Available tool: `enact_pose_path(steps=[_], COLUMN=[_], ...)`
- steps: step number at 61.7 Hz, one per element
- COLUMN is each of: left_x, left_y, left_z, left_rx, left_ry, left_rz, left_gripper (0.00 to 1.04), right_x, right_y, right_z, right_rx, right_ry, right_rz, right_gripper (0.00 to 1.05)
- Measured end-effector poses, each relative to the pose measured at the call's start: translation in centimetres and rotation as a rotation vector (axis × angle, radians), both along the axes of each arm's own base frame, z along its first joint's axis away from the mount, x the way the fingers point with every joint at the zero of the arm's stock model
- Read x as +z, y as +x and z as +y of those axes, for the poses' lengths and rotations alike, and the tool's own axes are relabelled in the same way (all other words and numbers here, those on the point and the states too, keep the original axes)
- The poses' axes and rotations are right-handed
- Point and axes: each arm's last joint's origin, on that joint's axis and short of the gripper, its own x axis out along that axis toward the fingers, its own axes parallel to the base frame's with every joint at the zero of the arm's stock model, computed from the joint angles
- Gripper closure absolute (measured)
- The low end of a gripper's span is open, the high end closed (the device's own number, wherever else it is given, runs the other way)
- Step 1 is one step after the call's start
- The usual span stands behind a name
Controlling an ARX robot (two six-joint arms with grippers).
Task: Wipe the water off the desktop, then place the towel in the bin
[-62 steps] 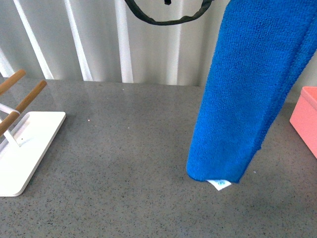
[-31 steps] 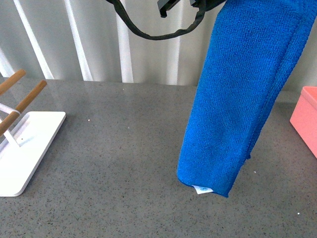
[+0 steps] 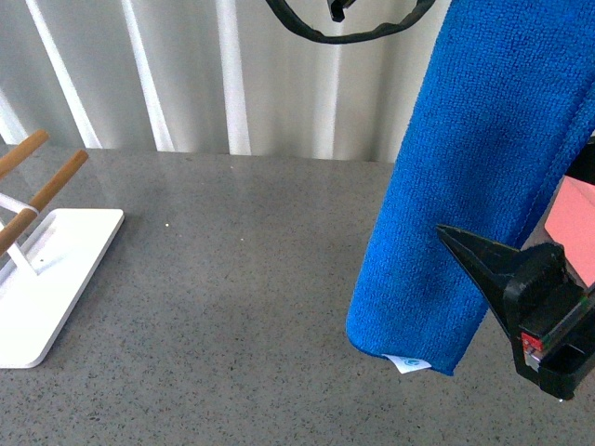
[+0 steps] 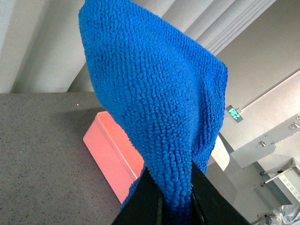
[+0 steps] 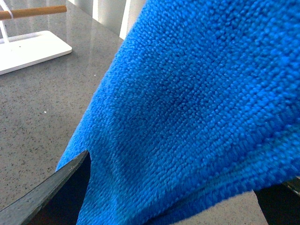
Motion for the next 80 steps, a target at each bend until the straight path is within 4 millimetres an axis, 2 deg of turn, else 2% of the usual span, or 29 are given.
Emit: enact_pose_path(steps=[20, 38, 46, 50, 58, 69, 75, 80], left_x=[0.7, 1.2, 1.0, 1.0, 0.9, 0.8, 0.8, 0.6], left_y=[-0.3, -0.6, -0.7, -0.7, -0.7, -0.7, -0.7, -0.6], left_z=[0.2, 0.4, 0.4, 0.4, 0.3, 0.3, 0.3, 0.5], left_rx=[0.001, -0.007, -0.008, -0.009, -0.01, -0.008, -0.003, 0.003], left_ry=[-0.014, -0.018, -0.01, -0.007, -0.003, 0.005, 0.009, 0.02], left_rz=[-0.005, -0.012, 0.0, 0.002, 0.007, 0.012, 0.018, 0.029], left_gripper=[1.0, 1.0, 1.0, 1.0, 1.0, 1.0, 0.99, 0.86], right_x=[0.1, 1.6, 2.1, 2.1, 2.1, 2.1, 2.1, 2.1], right_y=[3.5, 5.2, 5.6, 5.6, 5.6, 5.6, 5.6, 5.6], right_z=[-0.4, -0.2, 0.0, 0.1, 0.1, 0.1, 0.0, -0.1], right_rx=[-0.034, -0.043, -0.05, -0.052, -0.056, -0.056, -0.059, -0.06], right_ry=[0.018, 0.064, 0.075, 0.078, 0.08, 0.083, 0.084, 0.086], right_rz=[-0.056, -0.112, -0.124, -0.122, -0.121, -0.122, -0.12, -0.119], right_gripper=[0.07, 0.08, 0.27, 0.41, 0.63, 0.89, 1.0, 1.0])
